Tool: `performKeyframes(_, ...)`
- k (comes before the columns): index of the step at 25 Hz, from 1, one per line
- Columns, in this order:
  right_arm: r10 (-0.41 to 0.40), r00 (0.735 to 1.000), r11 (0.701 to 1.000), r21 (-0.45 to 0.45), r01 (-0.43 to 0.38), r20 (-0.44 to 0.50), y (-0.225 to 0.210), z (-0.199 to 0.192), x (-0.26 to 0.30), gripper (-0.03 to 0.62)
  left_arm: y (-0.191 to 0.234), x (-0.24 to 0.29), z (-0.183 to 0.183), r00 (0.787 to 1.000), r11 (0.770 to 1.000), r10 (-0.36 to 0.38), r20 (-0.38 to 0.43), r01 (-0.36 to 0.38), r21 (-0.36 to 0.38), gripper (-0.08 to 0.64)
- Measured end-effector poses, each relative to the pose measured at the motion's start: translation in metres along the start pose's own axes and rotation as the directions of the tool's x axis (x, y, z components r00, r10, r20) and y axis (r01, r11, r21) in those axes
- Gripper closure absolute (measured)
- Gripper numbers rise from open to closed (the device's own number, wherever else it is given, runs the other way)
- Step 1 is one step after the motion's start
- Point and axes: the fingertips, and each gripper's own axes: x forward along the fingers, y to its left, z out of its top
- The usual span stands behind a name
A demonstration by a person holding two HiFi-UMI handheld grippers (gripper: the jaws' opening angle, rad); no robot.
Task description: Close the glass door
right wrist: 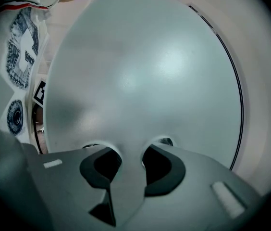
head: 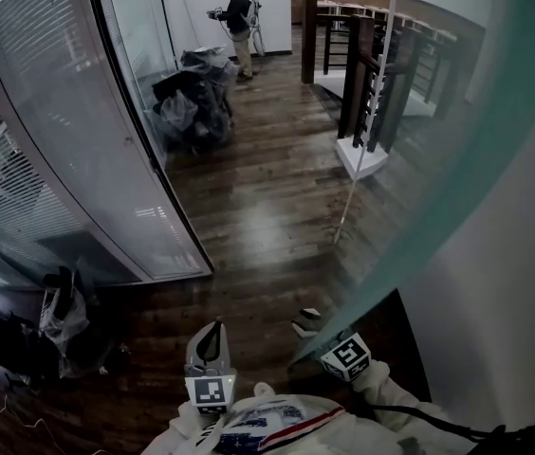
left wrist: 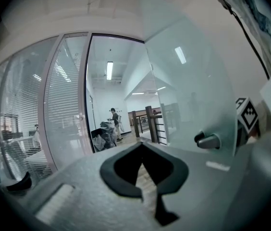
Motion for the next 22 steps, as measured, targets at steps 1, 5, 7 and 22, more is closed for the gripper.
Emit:
performKeyframes(1, 0.002, 1.000, 1.000, 0.004, -0.002, 0.001, 0.001, 0.001, 0.003, 0.465, 0.004, -0.001, -0.001, 1.000, 1.000, 0.005, 0.001, -0.005, -0.001, 0.558)
performKeyframes(5, -0.015, 1.000, 1.000, 0.012, 0.015, 0.004, 0.002, 0.005, 0.018, 0.462, 0.026, -0.004, -0.004, 0.999, 0.999, 0.033, 0.007, -0.033, -0.002, 0.558)
performKeyframes(7, -0.030, 1.000, 0.999, 0.015, 0.030, 0.006, 0.003, 0.008, 0.025, 0.460, 0.036, -0.007, -0.003, 0.999, 0.999, 0.038, 0.004, -0.038, -0.010, 0.558)
performKeyframes(22, -0.176, 0.984, 0.984, 0.007, 0.176, 0.019, 0.001, 0.023, 0.099, 0.477, 0.107, -0.045, -0.039, 0.985, 0.985, 0.168, -0.039, -0.169, -0.046, 0.558)
